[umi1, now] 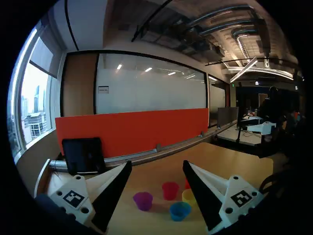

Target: Pour water

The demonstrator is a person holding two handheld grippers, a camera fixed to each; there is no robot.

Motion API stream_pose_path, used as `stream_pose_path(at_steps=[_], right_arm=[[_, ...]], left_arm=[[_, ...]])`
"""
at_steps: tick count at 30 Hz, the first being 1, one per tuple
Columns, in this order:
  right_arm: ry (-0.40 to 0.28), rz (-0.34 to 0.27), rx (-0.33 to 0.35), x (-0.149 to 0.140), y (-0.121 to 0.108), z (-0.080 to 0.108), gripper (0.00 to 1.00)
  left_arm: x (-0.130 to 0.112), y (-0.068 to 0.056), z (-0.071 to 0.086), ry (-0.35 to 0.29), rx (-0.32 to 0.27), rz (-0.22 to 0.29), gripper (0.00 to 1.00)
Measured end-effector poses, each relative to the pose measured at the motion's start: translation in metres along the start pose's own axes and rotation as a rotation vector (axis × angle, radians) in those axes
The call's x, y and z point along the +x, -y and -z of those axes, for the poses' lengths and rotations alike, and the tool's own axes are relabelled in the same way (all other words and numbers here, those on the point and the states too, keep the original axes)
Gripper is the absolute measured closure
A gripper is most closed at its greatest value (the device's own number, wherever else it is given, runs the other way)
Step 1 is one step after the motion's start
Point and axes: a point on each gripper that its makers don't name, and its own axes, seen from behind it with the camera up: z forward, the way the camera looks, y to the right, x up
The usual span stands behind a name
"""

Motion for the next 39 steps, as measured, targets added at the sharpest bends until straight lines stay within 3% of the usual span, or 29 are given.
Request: stream_pose_path(at_steps=[12, 27, 39], right_arm=[[0.066, 0.005, 0.068, -0.025, 0.011, -0.006, 0.01], [0.18, 0.012, 0.141, -0.084, 0.024, -0.016, 0.01], [0.267, 0.031, 0.182, -0.133, 0.034, -0.026, 0.01]], left_arm=[[-0.026, -0.015, -0.008, 0.04, -0.076, -0.009, 0.03], [-0.087, -0.028, -0.025, 0.136, -0.14, -0.025, 0.03], [-0.131, -0.029, -0.035, 0.197, -0.163, -0.019, 0.03]])
